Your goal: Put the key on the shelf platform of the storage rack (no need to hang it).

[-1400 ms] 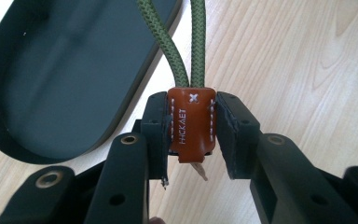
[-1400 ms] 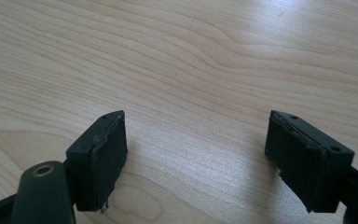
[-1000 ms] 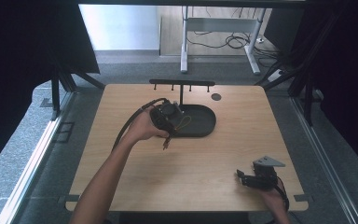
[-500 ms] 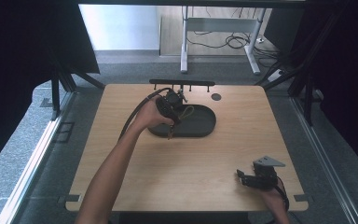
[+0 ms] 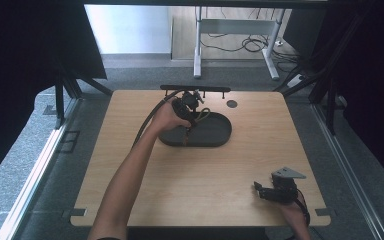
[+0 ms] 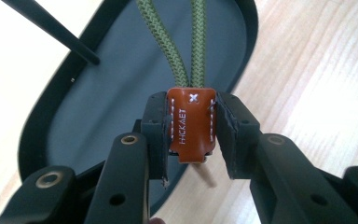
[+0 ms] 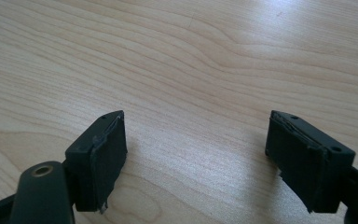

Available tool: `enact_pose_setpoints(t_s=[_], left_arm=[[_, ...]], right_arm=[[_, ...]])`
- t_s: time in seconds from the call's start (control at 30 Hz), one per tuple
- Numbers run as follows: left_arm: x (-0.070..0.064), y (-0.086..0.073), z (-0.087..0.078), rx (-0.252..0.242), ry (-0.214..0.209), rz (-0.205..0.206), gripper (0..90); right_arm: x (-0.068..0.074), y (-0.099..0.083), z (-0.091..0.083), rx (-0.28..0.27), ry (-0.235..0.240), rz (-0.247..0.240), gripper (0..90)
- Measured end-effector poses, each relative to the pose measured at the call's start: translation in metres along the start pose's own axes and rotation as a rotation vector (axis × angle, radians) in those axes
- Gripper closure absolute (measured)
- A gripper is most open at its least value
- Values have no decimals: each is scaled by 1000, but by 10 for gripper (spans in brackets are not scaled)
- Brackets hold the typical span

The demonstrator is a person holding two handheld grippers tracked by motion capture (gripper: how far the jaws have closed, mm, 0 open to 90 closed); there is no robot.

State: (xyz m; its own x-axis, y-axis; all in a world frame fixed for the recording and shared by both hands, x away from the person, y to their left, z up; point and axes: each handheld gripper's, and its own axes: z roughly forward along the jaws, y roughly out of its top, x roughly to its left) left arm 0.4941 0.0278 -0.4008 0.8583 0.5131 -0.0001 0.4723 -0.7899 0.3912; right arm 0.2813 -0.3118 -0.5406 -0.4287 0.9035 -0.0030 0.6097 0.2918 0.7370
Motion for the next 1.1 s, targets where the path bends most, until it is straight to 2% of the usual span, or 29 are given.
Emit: enact_pose_setpoints(t_s=[0.07, 0.23, 0.37, 0.43, 0.57, 0.63, 0.8, 1.1], left_arm=[[3, 2, 0, -16, 3, -4, 670], [10, 4, -3, -21, 23, -18, 669], [11, 3, -1, -4, 27, -22, 669], [9, 2, 6, 20, 34, -14, 669], [6, 2, 14, 27, 35, -11, 667], [5, 1, 22, 35, 37, -18, 665], [6, -1, 29, 50, 50, -28, 652], [2, -9, 22, 39, 53, -36, 592]], right_arm=[[0, 0, 0, -1, 0, 0, 207], [0, 0, 0, 0, 0, 0, 207], [0, 0, 0, -1, 0, -1, 207], [0, 0, 0, -1, -1, -1, 206], [0, 0, 0, -1, -1, -1, 206], [0, 0, 0, -2, -1, -4, 206], [0, 0, 0, -1, -1, -3, 206], [0, 0, 0, -1, -1, -3, 206]])
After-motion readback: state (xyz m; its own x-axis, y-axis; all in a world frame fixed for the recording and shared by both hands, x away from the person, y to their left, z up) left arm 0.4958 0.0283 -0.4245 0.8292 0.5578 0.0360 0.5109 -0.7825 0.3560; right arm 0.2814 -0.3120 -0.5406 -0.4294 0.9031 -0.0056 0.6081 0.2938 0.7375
